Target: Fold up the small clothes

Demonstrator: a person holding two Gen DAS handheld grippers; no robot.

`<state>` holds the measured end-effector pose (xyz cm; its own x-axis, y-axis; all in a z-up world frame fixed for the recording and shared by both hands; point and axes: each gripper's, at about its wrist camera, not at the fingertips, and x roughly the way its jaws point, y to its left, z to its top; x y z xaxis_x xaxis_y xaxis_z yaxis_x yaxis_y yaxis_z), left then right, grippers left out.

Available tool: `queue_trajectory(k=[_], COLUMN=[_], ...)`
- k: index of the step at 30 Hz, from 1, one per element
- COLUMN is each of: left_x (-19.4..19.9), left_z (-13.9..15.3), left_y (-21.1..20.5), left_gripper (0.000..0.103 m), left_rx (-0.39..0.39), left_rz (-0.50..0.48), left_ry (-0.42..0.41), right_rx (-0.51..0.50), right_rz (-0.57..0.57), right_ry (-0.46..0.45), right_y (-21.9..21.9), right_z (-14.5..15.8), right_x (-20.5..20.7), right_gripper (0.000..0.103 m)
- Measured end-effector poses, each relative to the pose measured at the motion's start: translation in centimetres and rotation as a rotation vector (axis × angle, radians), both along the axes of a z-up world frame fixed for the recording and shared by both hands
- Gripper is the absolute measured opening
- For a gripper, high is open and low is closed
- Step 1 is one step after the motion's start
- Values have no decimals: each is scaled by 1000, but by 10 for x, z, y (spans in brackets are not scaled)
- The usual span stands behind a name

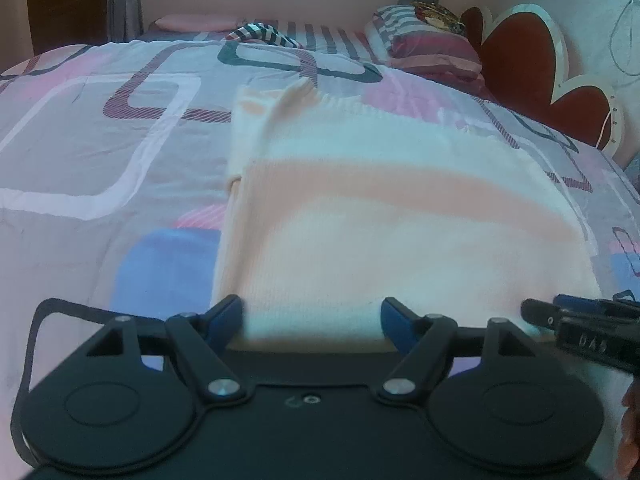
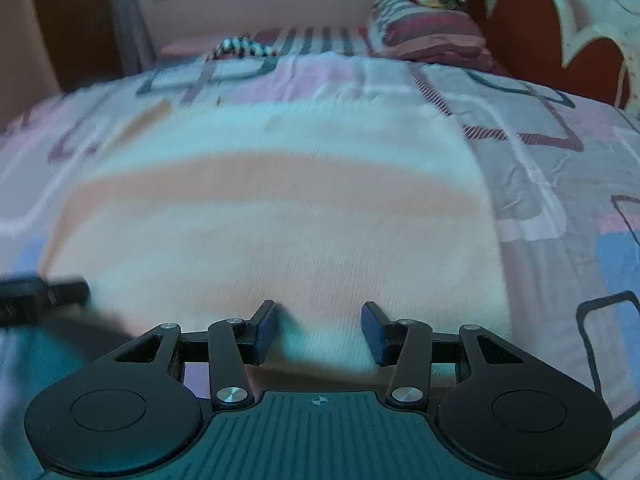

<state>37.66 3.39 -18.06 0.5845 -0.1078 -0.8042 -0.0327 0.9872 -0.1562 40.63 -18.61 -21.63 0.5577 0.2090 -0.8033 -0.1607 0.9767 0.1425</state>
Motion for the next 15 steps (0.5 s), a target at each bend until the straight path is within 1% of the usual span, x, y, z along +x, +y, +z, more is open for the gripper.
queue_trajectory(k=[2, 5, 8, 13, 15], left_x=[-1, -4, -9, -18, -24], left_z=[2, 6, 7, -2, -4], left_y=[2, 6, 9, 14, 15], left_gripper=[75, 75, 75, 75, 76], left_rx=[-15, -63, -108, -194, -220], left_rz=[17, 58, 90, 146, 165], left_ry=[10, 25, 40, 114, 116], right_rx=[-17, 39, 55, 62, 62], right_rz=[25, 26, 46, 95, 100], right_ry=[-12, -21, -39, -37, -34], right_y=[0, -3, 5, 18, 19], right_z=[1, 10, 17, 15, 13], right_x=[-2, 2, 5, 9, 9], right_gripper=[47, 47, 47, 47, 48])
